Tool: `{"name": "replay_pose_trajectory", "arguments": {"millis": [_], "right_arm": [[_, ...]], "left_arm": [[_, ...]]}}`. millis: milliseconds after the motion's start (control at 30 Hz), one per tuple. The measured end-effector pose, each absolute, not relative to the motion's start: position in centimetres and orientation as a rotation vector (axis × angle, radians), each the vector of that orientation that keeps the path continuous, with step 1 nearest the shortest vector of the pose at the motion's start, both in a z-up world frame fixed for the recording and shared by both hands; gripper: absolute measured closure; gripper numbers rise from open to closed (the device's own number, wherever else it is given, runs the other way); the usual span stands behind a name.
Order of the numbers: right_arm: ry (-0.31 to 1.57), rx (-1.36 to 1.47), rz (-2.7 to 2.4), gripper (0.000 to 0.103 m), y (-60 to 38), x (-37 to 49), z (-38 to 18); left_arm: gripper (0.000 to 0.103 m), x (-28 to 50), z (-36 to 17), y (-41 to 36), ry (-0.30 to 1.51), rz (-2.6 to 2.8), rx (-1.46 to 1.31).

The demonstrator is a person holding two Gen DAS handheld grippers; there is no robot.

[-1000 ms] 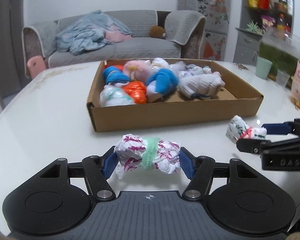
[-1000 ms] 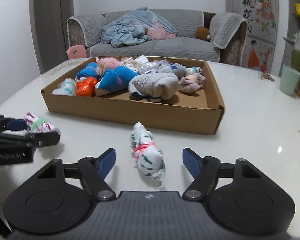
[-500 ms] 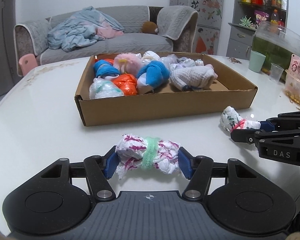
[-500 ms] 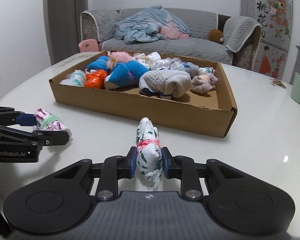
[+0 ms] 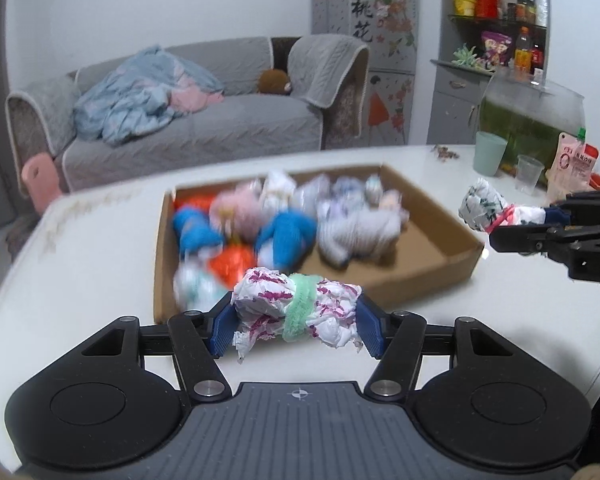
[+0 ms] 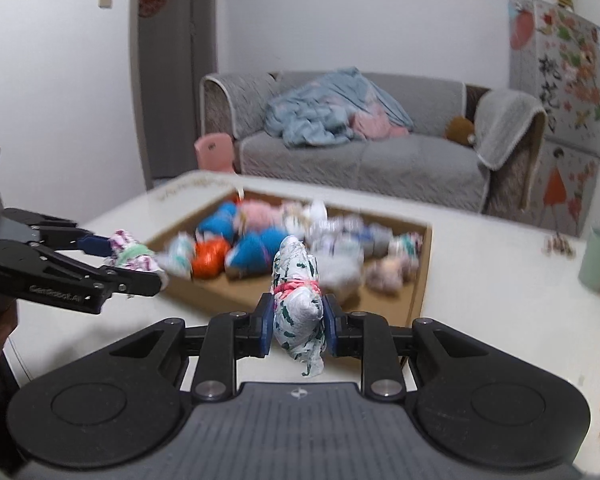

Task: Organize objects
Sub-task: 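Carry both printed sock bundles into the tray and open both tools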

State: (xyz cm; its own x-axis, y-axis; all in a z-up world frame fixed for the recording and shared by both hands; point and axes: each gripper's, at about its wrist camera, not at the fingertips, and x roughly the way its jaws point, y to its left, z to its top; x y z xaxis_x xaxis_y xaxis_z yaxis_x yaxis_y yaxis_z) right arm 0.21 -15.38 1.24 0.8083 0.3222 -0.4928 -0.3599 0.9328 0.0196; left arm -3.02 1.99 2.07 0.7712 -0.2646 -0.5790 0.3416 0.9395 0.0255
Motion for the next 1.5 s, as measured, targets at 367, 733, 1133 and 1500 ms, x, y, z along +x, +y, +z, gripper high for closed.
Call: {"name": "replay_pose_trajectory", "arguments": {"millis": [367,733,1133,1500], "right_arm": [[0.501,-0.152,0.495,0.08,-15.5,5.1,3.8],[0.56,-0.17,0.558,0.08,-14.7,7.8,2.5],[0.651,-0.188,0.614,0.08,-14.3,9.5,0.5],[0.762,-0.192,0.674,0.08,-13.8,11.4,-2.4]], "left_arm": [[0.036,1.8,5.2,-1.4,0.61,-0.395,0.208],[0.036,4.1,3.6,-2.3,0.658,-0.413,0.214],[0.036,6.4,0.3,-2.4,0.765,-0.469,0.218],[0.036,8.1,-2.1,-1.9,0.853,-0.48,0.186]]}}
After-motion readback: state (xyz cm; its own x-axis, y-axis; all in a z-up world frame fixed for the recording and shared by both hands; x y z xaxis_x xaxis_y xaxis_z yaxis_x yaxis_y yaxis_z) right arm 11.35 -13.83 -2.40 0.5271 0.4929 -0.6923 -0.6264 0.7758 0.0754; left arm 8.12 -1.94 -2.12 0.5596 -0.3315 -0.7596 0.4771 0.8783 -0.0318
